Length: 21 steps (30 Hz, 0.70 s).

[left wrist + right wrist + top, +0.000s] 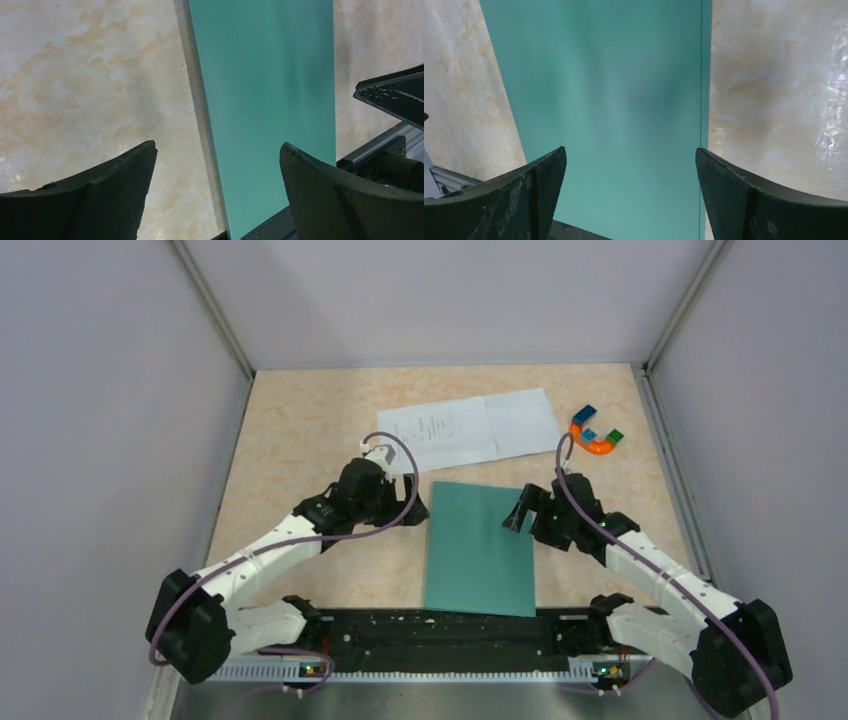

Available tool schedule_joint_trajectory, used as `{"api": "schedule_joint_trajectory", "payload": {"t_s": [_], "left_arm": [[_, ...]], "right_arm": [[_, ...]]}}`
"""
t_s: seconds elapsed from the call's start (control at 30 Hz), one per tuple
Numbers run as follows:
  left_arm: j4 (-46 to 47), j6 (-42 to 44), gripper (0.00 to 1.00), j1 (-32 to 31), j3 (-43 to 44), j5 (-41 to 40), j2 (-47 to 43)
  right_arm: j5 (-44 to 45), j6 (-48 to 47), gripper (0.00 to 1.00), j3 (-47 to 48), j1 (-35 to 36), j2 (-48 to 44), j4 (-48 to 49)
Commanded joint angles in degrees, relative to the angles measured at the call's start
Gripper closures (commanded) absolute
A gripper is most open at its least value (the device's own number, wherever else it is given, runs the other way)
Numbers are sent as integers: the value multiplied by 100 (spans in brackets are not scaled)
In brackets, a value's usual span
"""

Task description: Put the files into the folder

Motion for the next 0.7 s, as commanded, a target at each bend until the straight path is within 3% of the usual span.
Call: {"api": "schedule_joint_trajectory", "payload": {"t_s": [0.0, 0.3, 0.67], "left_arm": [[563, -295, 2, -147, -114, 246, 167], [654, -310, 3, -169, -266, 321, 526], [260, -179, 5, -155, -61, 5, 995]], "right_arm": [[138, 433, 1, -285, 291, -270, 261], [214, 587, 1, -742, 473, -138, 970], [45, 547, 1, -720, 476, 874, 2077]]}}
